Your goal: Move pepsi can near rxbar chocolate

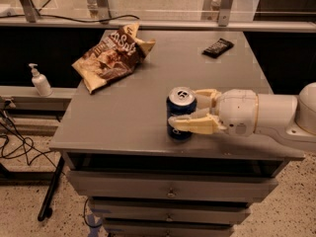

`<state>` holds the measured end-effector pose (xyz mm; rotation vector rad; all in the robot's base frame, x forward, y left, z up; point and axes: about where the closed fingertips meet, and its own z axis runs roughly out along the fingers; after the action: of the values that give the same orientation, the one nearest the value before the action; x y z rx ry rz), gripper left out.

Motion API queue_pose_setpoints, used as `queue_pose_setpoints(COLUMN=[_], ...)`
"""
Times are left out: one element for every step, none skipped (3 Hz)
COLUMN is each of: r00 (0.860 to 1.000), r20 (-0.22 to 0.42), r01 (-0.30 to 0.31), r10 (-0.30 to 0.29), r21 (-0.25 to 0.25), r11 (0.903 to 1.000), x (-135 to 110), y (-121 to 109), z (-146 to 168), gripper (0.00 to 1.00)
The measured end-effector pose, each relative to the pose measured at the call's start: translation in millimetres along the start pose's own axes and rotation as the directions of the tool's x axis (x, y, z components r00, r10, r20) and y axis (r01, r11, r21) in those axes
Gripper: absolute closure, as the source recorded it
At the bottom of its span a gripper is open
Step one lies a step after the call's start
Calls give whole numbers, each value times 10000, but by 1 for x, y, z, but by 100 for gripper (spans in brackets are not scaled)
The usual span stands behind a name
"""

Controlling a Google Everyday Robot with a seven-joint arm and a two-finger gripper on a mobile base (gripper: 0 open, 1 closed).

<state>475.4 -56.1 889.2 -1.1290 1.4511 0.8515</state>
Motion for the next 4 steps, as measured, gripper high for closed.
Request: queue_pose_setpoints(r00=[10000,9959,9768,9772], r20=[-2,-276,-729,-730], r01=[25,872,2081,2060], r10=[-25,-865,-2012,-1993], r21=[-35,275,1028,997], r11=[10000,9958,9727,9735], x=[-1,-21,-58,-57], y=[1,-19,-67,-66], z=[2,-14,-50,-49], gripper=[100,100,100,100])
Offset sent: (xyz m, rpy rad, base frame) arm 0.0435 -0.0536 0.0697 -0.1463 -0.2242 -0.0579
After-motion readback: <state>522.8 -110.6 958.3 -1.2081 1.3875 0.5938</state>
